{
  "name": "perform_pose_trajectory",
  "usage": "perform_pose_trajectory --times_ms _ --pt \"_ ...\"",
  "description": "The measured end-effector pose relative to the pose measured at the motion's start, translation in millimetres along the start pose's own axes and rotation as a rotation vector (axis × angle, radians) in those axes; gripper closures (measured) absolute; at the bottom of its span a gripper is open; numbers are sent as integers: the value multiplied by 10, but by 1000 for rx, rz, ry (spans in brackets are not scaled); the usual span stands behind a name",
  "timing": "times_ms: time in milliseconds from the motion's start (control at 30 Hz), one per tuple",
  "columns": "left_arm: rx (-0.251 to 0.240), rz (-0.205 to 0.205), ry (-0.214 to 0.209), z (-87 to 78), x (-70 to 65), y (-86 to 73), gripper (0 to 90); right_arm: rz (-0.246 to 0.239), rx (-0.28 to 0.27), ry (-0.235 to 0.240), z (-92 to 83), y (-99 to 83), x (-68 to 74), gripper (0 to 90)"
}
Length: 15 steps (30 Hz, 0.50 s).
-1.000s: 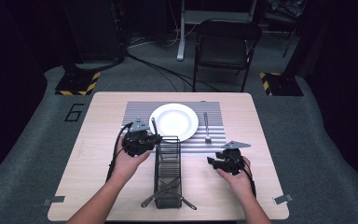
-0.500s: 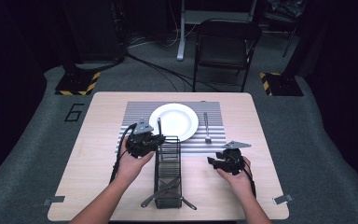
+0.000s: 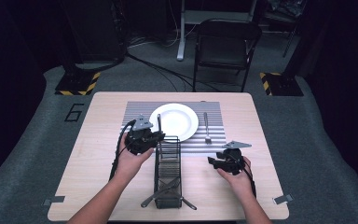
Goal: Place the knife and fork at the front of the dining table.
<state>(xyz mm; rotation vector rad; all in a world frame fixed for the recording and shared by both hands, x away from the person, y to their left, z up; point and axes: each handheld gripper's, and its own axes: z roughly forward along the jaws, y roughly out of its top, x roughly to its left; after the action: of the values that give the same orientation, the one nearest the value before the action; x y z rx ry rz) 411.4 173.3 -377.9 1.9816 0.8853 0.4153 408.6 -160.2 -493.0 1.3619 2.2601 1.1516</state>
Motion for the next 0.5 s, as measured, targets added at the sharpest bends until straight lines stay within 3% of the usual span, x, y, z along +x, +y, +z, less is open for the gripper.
perform_pose_trajectory --times_ms 500 --pt "4 14 -19 -257 -50 349 812 4 -1 2 0 -1 5 499"
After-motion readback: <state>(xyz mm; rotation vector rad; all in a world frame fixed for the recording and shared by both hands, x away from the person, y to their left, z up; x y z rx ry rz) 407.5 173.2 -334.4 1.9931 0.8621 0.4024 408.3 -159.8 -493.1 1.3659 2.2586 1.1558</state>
